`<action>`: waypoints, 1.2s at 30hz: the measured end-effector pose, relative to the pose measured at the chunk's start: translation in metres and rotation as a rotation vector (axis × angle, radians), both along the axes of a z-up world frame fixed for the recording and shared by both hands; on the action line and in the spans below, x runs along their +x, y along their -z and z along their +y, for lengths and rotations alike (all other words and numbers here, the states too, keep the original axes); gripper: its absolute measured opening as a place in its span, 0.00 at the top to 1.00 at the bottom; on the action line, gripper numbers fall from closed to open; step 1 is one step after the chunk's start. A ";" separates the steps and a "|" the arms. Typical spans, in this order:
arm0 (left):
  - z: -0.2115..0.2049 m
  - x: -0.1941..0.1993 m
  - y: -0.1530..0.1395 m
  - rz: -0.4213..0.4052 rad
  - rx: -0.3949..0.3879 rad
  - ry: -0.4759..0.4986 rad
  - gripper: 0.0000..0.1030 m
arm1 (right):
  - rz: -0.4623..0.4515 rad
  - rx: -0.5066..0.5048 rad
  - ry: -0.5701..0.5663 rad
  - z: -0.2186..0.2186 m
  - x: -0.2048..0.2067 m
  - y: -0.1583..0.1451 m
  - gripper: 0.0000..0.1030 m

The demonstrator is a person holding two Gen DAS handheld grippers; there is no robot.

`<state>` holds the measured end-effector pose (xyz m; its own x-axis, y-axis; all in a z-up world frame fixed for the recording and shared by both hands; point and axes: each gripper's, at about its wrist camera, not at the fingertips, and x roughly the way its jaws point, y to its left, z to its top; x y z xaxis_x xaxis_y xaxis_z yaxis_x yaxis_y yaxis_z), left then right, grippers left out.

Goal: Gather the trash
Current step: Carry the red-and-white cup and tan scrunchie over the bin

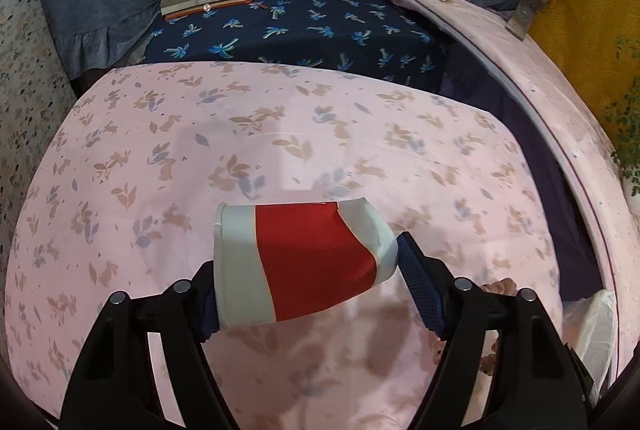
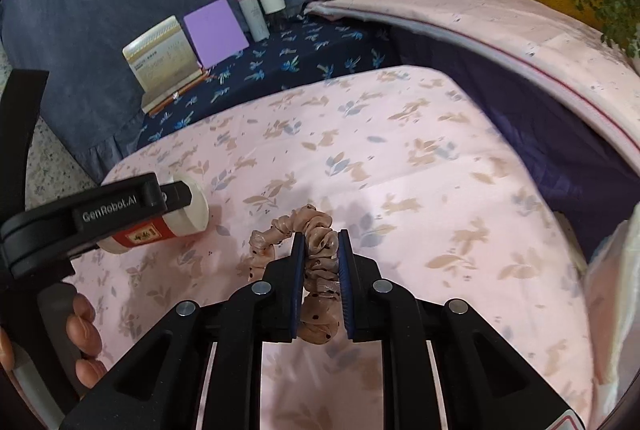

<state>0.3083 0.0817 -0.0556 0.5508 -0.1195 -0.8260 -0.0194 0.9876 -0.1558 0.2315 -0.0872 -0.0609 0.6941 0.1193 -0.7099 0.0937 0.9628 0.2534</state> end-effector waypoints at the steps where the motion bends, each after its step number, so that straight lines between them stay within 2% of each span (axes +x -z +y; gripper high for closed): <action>1: -0.005 -0.006 -0.004 -0.007 0.000 0.008 0.31 | -0.013 0.001 0.009 -0.006 -0.007 -0.007 0.85; 9: -0.054 -0.055 -0.038 -0.060 0.008 0.084 0.31 | -0.094 0.011 0.078 -0.051 -0.058 -0.045 0.85; 17: -0.118 -0.099 -0.060 -0.097 0.022 0.190 0.31 | -0.144 0.019 0.185 -0.110 -0.112 -0.064 0.85; 27: -0.201 -0.144 -0.071 -0.124 0.039 0.337 0.31 | -0.163 0.024 0.331 -0.182 -0.168 -0.065 0.85; 36: -0.266 -0.175 -0.067 -0.127 0.063 0.465 0.30 | -0.158 0.040 0.469 -0.245 -0.213 -0.053 0.86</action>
<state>0.1333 -0.1846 0.0115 0.5473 -0.3293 -0.7694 0.4420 0.8944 -0.0684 0.0180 -0.3320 -0.0078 0.7787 -0.2062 -0.5925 0.4714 0.8155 0.3358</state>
